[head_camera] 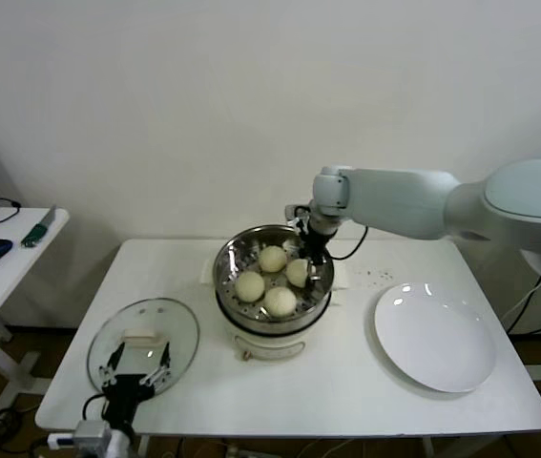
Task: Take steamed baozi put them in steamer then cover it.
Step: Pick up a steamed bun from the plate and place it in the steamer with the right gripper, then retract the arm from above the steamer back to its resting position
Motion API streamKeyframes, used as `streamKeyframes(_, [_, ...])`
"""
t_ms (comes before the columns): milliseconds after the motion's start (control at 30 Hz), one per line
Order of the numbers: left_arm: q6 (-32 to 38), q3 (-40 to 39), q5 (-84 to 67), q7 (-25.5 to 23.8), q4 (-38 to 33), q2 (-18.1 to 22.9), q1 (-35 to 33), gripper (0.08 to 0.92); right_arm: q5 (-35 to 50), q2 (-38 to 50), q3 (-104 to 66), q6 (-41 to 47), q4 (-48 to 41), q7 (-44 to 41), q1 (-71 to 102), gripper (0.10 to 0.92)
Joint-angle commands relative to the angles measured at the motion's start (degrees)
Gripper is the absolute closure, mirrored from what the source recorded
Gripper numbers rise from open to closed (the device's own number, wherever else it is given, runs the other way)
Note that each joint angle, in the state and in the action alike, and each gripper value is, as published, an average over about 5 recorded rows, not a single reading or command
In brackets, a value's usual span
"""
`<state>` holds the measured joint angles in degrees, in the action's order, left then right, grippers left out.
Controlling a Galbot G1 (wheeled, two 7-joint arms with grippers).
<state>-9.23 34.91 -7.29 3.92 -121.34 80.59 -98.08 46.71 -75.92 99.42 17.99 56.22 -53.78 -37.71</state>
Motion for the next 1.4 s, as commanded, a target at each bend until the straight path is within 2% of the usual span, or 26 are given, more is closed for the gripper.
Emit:
streamKeyframes(33, [-0.2,0.1,-0.3,0.2,0.3,-0.5,0.3,0.177,-0.6,-0.9,0.2,0.3,-1.4,0.6,1.4,0.253])
streamKeyframes(133, [-0.2,0.1,-0.3,0.3,0.4,-0.6,0.4,0.177,-0.2,-0.5,-0.4,0.4,-1.2,0.5,0.8,0.211])
streamKeyframes(333, [-0.3,0.1,-0.3,0.4,0.4,-0.7,0.3,0.177,2.4,2.0,-0.2,0.0,1.3,-2.5,-3.1,0.203])
streamKeyframes(467, [-0.7,0.0,-0.1,0.5,0.0,-0.8,0.7,0.177,3.8,6.0,0.1,-0.7,4.9,-4.8,-7.3,0.202])
streamKeyframes(633, [-0.9,-0.1,0.4,0.5,-0.1,-0.8,1.2,0.177,4.3,13.7,-2.6,-1.4,9.8,-3.4,-10.4,0.203])
streamKeyframes(833, [0.4,0.1,2.1,0.3,0.6,-0.7,1.7,0.177,2.8,25.2,-12.4,-4.2,15.6,5.4,-7.3,0.203])
streamKeyframes(933, [1.6,0.3,2.5,0.1,0.9,-0.6,2.0,0.177,2.3,31.3,-16.3,-8.3,18.4,11.2,-3.8,0.203])
streamKeyframes(1067, [5.7,0.5,6.5,-0.3,2.5,-0.5,2.8,0.177,2.3,39.8,-21.7,-12.2,22.6,17.7,3.4,0.203])
streamKeyframes(1200, [8.2,0.5,9.8,-0.7,3.4,-0.2,3.3,0.177,0.5,47.7,-33.9,-14.2,26.6,22.9,16.2,0.203])
streamKeyframes(1400, [6.0,0.9,15.0,-1.1,3.5,0.0,3.7,0.177,-0.7,54.5,-54.9,-17.4,32.9,32.8,38.6,0.203])
